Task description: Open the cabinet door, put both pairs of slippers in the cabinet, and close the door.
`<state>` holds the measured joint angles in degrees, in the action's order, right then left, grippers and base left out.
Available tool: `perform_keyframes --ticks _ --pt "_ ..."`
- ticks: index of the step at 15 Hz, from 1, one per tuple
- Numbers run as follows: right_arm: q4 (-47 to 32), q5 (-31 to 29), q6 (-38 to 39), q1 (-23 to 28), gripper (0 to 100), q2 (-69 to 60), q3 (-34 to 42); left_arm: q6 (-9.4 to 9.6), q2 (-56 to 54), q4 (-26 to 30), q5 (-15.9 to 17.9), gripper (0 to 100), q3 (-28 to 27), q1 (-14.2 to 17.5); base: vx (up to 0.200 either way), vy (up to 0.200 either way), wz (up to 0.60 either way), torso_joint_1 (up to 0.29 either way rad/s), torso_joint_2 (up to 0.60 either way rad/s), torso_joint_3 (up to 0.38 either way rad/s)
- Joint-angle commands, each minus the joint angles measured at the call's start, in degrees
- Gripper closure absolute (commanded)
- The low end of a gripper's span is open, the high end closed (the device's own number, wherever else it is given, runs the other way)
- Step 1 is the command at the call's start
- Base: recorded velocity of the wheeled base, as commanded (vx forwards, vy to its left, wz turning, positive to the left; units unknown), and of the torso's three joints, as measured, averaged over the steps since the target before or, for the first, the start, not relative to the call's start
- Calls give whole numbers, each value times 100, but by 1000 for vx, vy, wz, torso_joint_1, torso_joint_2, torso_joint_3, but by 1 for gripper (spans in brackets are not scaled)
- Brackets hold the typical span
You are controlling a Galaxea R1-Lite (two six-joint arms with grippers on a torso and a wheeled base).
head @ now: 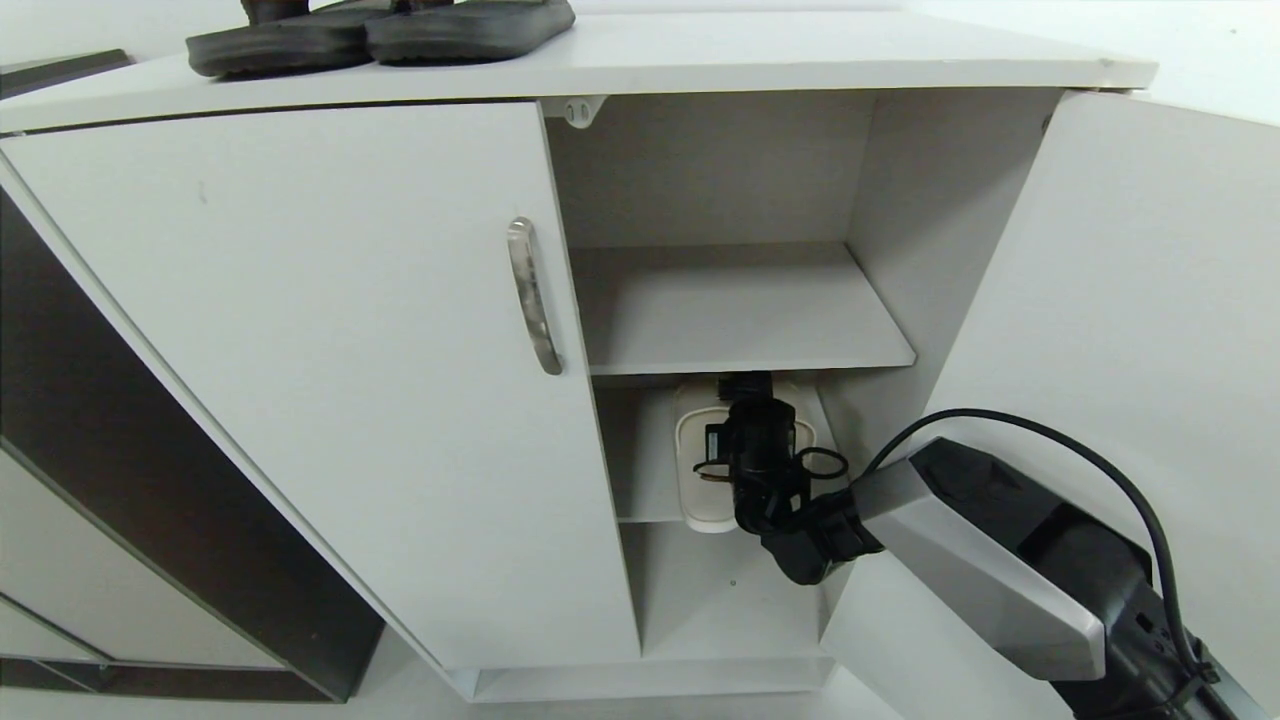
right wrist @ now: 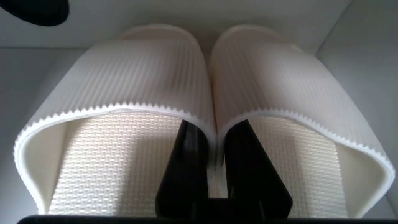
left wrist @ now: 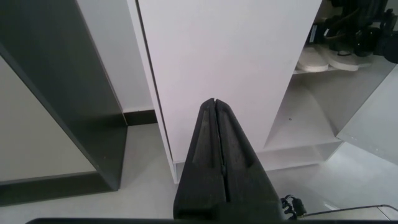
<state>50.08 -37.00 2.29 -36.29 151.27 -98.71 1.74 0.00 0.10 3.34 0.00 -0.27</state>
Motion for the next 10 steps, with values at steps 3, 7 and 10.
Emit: perform_keyframes --ticks 3,7,10 --pt "-16 0 -45 -1 0 34 -8 10 9 -1 0 100 0 0 0 0 0 0 0 0" --pt "99 -18 -150 -27 0 -151 317 10 9 -1 0 100 0 0 0 0 0 0 0 0" --pt "600 -62 -220 -238 0 -784 1416 10 9 -1 0 100 0 0 0 0 0 0 0 0"
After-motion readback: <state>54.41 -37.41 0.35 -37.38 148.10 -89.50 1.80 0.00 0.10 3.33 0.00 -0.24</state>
